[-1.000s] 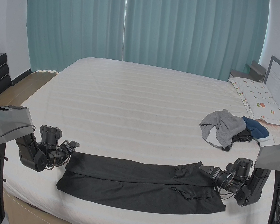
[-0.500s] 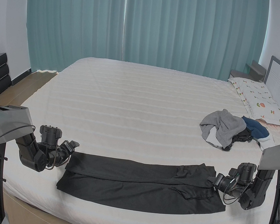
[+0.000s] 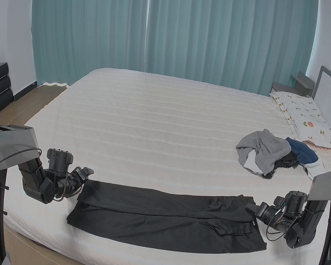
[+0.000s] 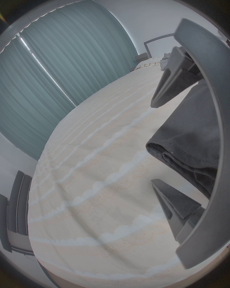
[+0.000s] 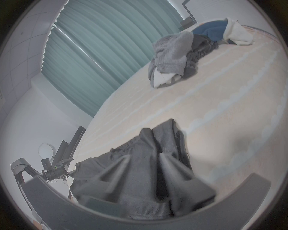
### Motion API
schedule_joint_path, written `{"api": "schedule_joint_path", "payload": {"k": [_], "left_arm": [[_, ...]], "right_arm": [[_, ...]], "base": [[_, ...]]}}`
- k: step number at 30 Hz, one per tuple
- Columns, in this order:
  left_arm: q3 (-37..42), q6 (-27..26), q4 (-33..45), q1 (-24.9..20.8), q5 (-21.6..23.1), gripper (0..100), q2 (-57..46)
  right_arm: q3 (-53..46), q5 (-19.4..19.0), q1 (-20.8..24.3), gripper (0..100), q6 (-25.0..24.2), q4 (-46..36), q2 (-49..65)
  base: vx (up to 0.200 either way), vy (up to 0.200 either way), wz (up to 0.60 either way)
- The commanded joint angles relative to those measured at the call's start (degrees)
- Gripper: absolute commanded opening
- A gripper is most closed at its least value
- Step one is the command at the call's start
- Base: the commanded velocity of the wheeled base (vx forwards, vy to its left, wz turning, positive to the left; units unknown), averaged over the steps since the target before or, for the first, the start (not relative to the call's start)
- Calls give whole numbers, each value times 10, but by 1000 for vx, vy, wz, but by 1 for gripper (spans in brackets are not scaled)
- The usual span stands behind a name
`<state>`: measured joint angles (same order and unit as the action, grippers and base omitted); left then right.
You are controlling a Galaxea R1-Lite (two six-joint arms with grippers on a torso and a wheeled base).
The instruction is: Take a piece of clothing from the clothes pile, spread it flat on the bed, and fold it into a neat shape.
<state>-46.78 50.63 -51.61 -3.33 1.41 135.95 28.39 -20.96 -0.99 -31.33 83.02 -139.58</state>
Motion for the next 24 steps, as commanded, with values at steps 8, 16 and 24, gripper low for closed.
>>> {"api": "schedule_joint_path", "payload": {"k": [8, 16, 24], "left_arm": [[13, 0, -1, 1, 7, 100, -3], [28, -28, -23, 2, 9, 100, -1], [26, 0, -26, 3, 9, 100, -3]], "right_arm": [[-11, 12, -4, 100, -22, 1, 75], [-137, 82, 63, 100, -117, -4, 152], [-171, 119, 144, 100, -257, 2, 117]], "base": [[0, 0, 0], [0, 0, 0], [0, 0, 0]]}}
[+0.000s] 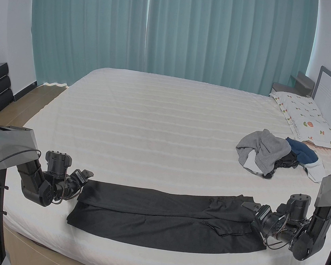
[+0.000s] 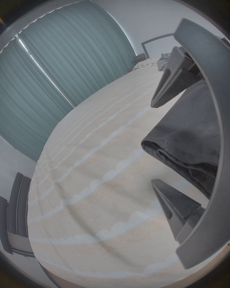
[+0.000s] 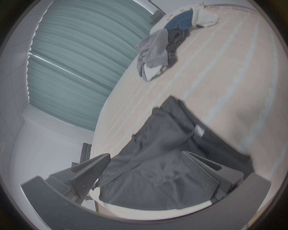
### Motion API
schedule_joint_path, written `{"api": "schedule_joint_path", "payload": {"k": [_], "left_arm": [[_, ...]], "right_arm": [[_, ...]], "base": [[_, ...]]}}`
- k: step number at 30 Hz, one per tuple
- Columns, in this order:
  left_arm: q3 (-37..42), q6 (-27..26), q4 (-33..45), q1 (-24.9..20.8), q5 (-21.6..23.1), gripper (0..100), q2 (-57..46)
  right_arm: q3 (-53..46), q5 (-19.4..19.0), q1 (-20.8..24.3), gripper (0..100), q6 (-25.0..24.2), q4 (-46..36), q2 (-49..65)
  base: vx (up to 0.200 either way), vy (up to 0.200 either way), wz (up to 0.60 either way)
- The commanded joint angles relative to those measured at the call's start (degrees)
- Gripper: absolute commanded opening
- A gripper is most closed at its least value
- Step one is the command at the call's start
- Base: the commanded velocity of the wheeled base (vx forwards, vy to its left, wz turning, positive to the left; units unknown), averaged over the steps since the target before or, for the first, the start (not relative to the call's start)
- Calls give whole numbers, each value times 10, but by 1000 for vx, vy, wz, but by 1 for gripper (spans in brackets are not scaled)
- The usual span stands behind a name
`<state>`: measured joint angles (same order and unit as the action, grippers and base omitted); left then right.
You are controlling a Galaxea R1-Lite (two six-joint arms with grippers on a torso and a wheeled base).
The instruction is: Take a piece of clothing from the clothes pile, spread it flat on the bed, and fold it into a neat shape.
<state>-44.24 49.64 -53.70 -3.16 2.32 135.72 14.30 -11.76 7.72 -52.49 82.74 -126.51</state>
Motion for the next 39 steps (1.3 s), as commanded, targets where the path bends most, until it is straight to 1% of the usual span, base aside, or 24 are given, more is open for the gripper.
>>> {"api": "schedule_joint_path", "payload": {"k": [1, 3, 5, 8, 9, 12, 17, 26, 34, 35, 39], "left_arm": [[1, 10, -5, 1, 0, 100, -1], [0, 10, -5, 0, 0, 100, 0], [0, 9, -5, 0, -1, 100, 1], [0, 8, -5, 0, -1, 100, 1], [0, 8, -5, 0, -1, 100, 1], [0, 8, -5, 0, -1, 100, 2], [0, 7, -6, 0, -1, 100, 2], [0, 6, -5, -1, -1, 100, 2], [-1, 7, -5, -1, -1, 100, 2], [-1, 7, -5, -1, -1, 100, 2], [-1, 7, -5, -1, -1, 100, 2]], "right_arm": [[-29, 32, 62, 100, -49, 5, -19], [-27, 59, 80, 100, -53, 15, -51], [-29, 73, 92, 100, -53, 30, -73], [-31, 78, 97, 100, -52, 51, -87], [-34, 82, 97, 100, -50, 70, -96], [-34, 83, 99, 100, -50, 70, -99], [-30, 111, 109, 100, -48, 70, -111], [-11, 117, 106, 100, -51, 70, -115], [6, 140, 109, 100, -50, 70, -127], [5, 140, 109, 0, -50, 70, -126], [1, 140, 109, 0, -50, 70, -124]], "base": [[0, 0, 0], [0, 0, 0], [0, 0, 0], [0, 0, 0], [0, 0, 0], [0, 0, 0], [0, 0, 0], [0, 0, 0], [0, 0, 0], [0, 0, 0], [0, 0, 0]]}}
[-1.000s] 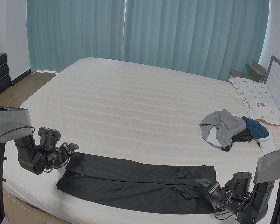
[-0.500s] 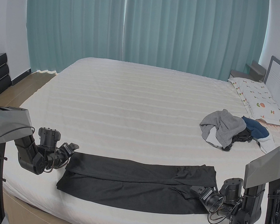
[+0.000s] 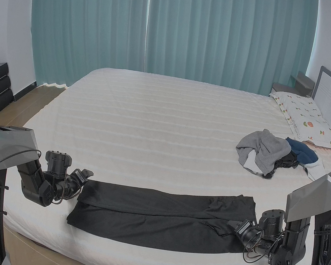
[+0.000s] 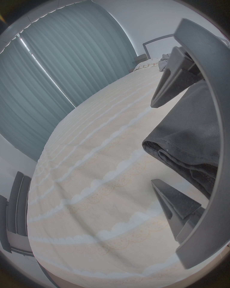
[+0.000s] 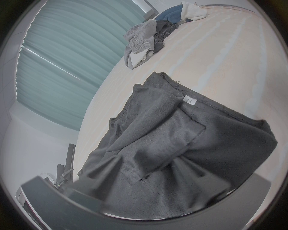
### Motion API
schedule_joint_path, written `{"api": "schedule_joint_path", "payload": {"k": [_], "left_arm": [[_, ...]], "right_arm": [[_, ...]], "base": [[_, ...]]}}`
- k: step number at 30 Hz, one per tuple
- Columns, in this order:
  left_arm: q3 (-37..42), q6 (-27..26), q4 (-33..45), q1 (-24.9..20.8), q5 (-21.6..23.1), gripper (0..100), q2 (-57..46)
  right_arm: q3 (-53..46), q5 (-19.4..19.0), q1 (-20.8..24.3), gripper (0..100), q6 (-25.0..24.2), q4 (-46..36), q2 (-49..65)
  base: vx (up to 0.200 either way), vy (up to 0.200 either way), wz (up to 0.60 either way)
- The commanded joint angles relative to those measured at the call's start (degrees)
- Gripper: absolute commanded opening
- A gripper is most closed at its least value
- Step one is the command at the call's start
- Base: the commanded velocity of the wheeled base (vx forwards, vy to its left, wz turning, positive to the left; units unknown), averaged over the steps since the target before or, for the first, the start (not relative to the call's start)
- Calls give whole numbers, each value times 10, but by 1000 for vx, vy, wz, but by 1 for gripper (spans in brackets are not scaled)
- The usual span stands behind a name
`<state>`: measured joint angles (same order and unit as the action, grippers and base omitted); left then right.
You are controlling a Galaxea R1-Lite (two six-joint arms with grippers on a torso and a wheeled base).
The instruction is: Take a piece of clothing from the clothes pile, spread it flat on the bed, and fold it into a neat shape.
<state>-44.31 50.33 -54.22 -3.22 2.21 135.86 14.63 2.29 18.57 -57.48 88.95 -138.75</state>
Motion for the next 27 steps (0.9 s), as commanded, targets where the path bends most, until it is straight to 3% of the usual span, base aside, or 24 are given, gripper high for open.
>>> {"api": "schedule_joint_path", "payload": {"k": [1, 22, 23, 27], "left_arm": [[0, -1, -1, 1, 0, 100, 1], [1, -1, -1, 0, -1, 100, 2], [0, -1, -1, 0, -1, 100, 2], [0, -1, -1, -1, -1, 100, 2]], "right_arm": [[-3, 0, 1, 0, 0, 9, 0], [-31, -4, 1, 0, 1, 8, 16], [-32, -5, 1, 100, 1, 8, 16], [-32, -4, 1, 100, -1, 9, 17]], "base": [[0, 0, 0], [0, 0, 0], [0, 0, 0], [0, 0, 0]]}}
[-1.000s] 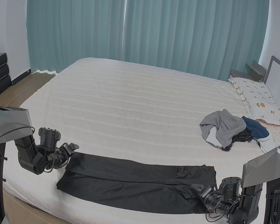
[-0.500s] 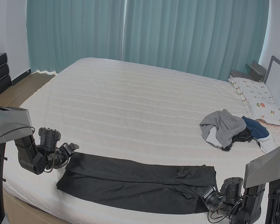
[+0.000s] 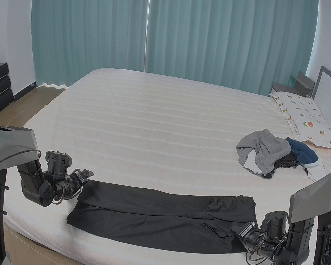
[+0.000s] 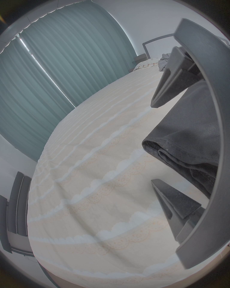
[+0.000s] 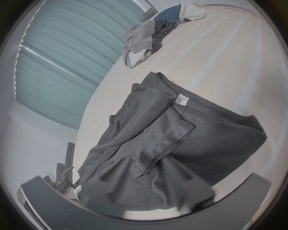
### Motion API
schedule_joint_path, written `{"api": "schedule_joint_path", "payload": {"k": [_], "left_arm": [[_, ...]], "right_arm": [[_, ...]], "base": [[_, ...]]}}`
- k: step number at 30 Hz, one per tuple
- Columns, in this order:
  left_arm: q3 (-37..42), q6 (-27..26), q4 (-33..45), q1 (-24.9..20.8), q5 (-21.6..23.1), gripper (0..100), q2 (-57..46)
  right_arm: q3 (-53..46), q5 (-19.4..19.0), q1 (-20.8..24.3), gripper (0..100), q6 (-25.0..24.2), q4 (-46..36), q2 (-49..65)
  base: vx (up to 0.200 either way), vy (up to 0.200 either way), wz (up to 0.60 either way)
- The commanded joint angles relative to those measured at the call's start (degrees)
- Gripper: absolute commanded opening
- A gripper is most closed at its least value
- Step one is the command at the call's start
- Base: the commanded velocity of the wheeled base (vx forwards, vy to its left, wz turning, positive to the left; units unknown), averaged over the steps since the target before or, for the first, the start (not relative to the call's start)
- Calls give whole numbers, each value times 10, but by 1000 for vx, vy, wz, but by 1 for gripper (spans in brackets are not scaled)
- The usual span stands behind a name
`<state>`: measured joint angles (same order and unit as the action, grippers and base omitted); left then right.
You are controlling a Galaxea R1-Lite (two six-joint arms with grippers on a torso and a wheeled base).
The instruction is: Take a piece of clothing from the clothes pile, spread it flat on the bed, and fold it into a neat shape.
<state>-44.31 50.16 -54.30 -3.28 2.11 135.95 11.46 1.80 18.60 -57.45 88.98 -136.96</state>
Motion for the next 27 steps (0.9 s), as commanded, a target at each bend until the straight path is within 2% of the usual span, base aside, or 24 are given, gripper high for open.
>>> {"api": "schedule_joint_path", "payload": {"k": [1, 13, 27], "left_arm": [[0, 0, 0, -1, 0, 100, 1], [0, 0, 0, -1, -1, 100, 1], [0, 0, 0, -1, -1, 100, 1]], "right_arm": [[0, 4, -1, 100, -1, 8, 2], [-14, -1, -52, 100, 9, 8, 36], [11, -8, -57, 100, 11, 8, 5]], "base": [[0, 0, 0], [0, 0, 0], [0, 0, 0]]}}
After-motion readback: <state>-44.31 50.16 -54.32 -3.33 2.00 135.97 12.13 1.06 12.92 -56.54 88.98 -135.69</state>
